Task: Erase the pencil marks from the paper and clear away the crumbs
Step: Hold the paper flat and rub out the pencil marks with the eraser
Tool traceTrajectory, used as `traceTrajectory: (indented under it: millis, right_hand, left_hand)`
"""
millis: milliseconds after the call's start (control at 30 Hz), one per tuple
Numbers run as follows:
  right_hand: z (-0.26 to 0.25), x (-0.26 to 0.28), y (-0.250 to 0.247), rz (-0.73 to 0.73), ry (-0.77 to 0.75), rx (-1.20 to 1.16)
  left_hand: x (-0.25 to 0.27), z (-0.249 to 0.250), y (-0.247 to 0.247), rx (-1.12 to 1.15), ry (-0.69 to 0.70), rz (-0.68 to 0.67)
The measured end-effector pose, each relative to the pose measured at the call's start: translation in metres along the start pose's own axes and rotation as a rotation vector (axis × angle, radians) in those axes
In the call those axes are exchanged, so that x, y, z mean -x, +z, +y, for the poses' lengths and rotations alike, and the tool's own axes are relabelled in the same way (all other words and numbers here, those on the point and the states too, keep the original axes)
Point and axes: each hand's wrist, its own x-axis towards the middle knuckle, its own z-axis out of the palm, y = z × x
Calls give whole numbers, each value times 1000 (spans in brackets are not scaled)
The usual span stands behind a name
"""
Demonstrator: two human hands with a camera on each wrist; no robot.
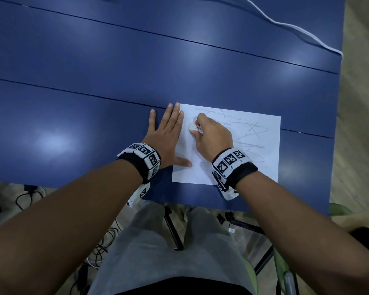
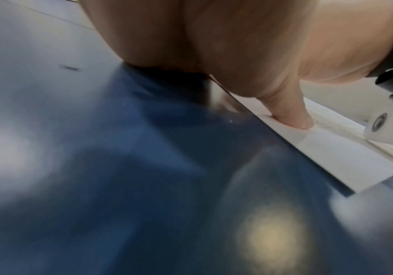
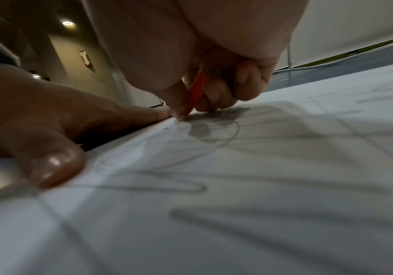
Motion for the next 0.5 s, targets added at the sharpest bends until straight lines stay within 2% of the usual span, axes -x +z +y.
traceTrajectory:
  millis: [100,367,500]
  right_hand:
    - [-2,-2,-1,29,43,-36]
    - [-1,0,-2,0,22,-43]
    - [-1,2,0,5,26,-86]
  left_hand:
    - [-1,0,-1,-8,-3,-6]
    - [0,0,1,16,2,13]
    - [1,1,3,99,-11,84]
